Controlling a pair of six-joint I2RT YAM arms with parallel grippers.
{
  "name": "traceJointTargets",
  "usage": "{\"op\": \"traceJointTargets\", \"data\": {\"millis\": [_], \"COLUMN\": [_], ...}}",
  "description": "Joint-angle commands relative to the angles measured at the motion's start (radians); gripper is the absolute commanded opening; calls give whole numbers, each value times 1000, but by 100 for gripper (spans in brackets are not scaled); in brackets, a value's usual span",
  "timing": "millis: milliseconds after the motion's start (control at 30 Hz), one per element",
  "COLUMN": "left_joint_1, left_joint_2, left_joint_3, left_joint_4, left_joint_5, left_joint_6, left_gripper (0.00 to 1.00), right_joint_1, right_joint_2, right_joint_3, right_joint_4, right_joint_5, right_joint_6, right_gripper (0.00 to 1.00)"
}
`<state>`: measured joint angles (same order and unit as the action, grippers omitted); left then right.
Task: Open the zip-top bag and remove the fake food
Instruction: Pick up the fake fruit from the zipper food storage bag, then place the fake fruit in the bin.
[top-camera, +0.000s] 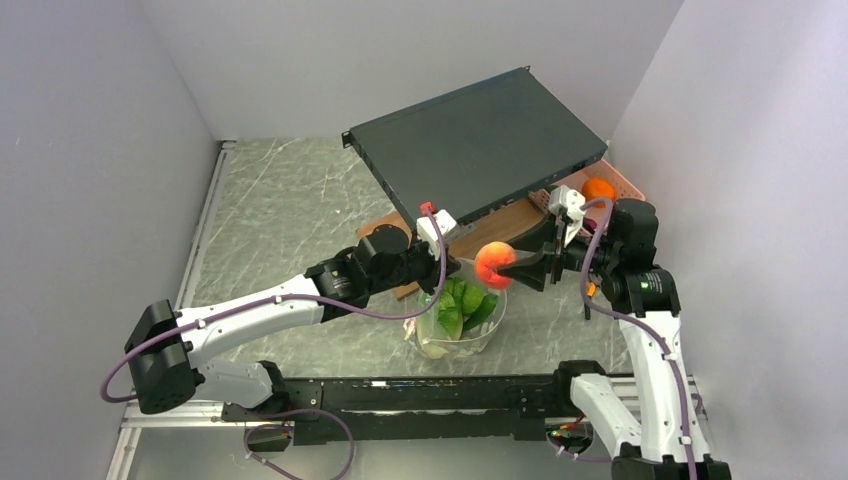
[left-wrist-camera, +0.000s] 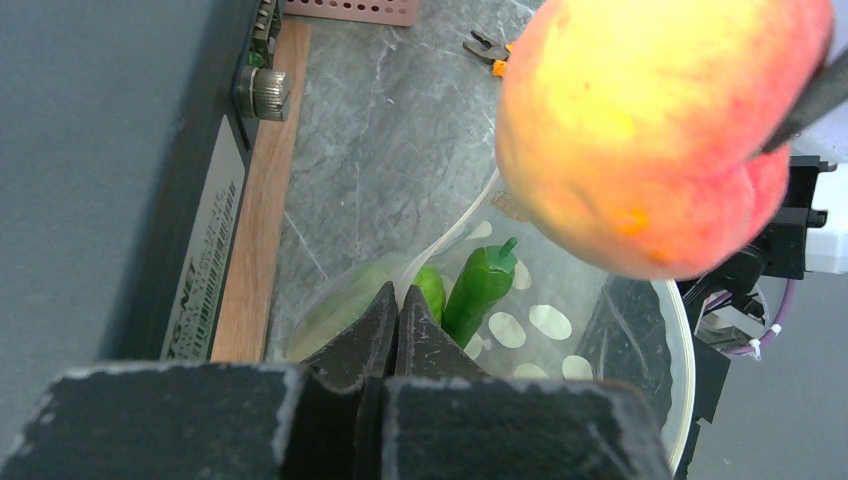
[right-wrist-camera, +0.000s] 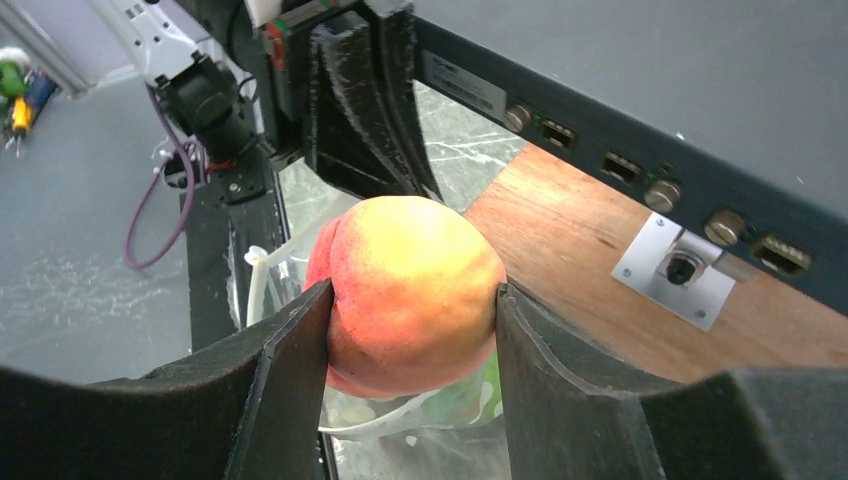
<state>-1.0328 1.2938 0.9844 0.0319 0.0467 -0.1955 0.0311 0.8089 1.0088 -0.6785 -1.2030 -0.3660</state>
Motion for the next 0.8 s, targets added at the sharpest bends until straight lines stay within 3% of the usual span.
{"op": "traceJointTargets", "data": {"millis": [0, 767], "left_joint_1": [4, 3], "left_joint_2": [22, -2], "left_joint_3": [7, -9], "left_joint_4": [-30, -30], "left_joint_5": [11, 18], "left_joint_6": [1, 28], "left_gripper": [0, 0], "right_joint_1": [-69, -276], "right_joint_2": [-26, -61], "right_joint_3": [-44, -206], "right_joint_4": [169, 443], "right_joint_5": [-70, -73], "right_joint_6": [188, 552], "right_gripper": [0, 0]}}
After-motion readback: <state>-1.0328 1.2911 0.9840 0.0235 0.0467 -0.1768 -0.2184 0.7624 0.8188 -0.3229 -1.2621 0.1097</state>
